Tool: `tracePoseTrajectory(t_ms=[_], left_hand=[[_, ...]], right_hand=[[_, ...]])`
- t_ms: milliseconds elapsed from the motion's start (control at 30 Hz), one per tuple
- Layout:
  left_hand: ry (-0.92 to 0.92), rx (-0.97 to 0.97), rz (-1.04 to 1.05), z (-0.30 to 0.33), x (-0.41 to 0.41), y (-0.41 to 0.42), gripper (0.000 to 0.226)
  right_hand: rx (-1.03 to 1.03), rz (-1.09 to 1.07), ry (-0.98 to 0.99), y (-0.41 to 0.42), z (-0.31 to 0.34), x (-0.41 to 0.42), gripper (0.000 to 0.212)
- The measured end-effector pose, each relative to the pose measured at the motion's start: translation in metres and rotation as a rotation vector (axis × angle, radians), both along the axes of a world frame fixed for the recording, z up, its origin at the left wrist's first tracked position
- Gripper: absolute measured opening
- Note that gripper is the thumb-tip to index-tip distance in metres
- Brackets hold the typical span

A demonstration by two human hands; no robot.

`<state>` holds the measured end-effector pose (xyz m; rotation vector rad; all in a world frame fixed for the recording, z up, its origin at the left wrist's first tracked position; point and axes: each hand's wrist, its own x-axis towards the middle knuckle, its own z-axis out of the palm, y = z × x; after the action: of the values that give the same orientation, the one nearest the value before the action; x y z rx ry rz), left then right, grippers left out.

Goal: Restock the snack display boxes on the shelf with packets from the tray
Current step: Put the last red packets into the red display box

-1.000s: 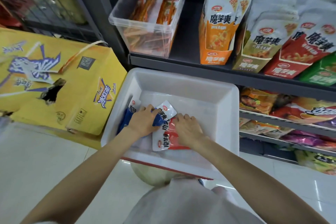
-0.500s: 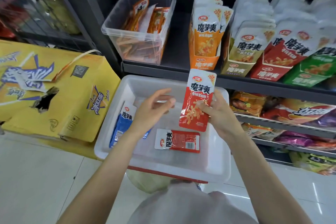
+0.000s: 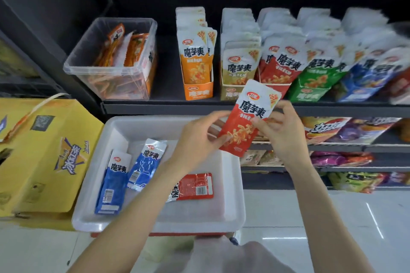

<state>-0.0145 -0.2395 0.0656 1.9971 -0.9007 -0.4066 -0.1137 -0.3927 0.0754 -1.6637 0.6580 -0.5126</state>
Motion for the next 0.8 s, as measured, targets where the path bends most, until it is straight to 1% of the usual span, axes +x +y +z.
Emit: tracePoseTrajectory(t_ms=[67,133,200,267,333,367,433,500,600,700,800], left_hand=[[-0.136,-0.097,-0.017,0.005,0.003,-0.024,0.043],[-0.326,-0.149,-0.009,0.005,0.009,-0.047,0.038],[-0.517,-0.089,-0.018,0.003,0.015,-0.07,0.036],[-0.674,0.001,-0.058,0.001,0.018,-0.091,0.04],[-0.802,0.086,-0.103,-0.004,0.017,-0.105,0.047],[-0.838,0.132,-0.122,-0.006,0.015,-0.111,0.051],[-0.866,0.234,-0.138,-0.01,0.013,-0.117,0.056],[-0.896,0.274,-0.123,-0.011,0.013,-0.118,0.057],[-0.918,0.251,-0.103,-0.014,0.015,-0.119,0.054],[-0.915,0.235,-0.109,-0.013,0.018,-0.119,0.051],[-0.899,0.225,-0.124,-0.013,0.02,-0.119,0.05]], right_hand=[[-0.033,-0.085,-0.083,-0.022,0.012,-0.012,0.035],[-0.053,-0.217,-0.206,-0.045,0.024,-0.023,0.037],[-0.082,-0.336,-0.32,-0.068,0.033,-0.026,0.04],[-0.093,-0.395,-0.397,-0.088,0.038,-0.02,0.057],[-0.089,-0.396,-0.422,-0.1,0.042,-0.007,0.072],[-0.108,-0.387,-0.402,-0.102,0.043,0.001,0.072],[-0.23,-0.359,-0.3,-0.105,0.04,0.017,0.059],[-0.461,-0.33,-0.156,-0.108,0.032,0.029,0.049],[-0.793,-0.204,0.037,-0.11,0.022,0.044,0.039],[-1.011,-0.113,0.181,-0.103,0.023,0.055,0.037],[-1.09,-0.139,0.351,-0.101,0.028,0.059,0.043]])
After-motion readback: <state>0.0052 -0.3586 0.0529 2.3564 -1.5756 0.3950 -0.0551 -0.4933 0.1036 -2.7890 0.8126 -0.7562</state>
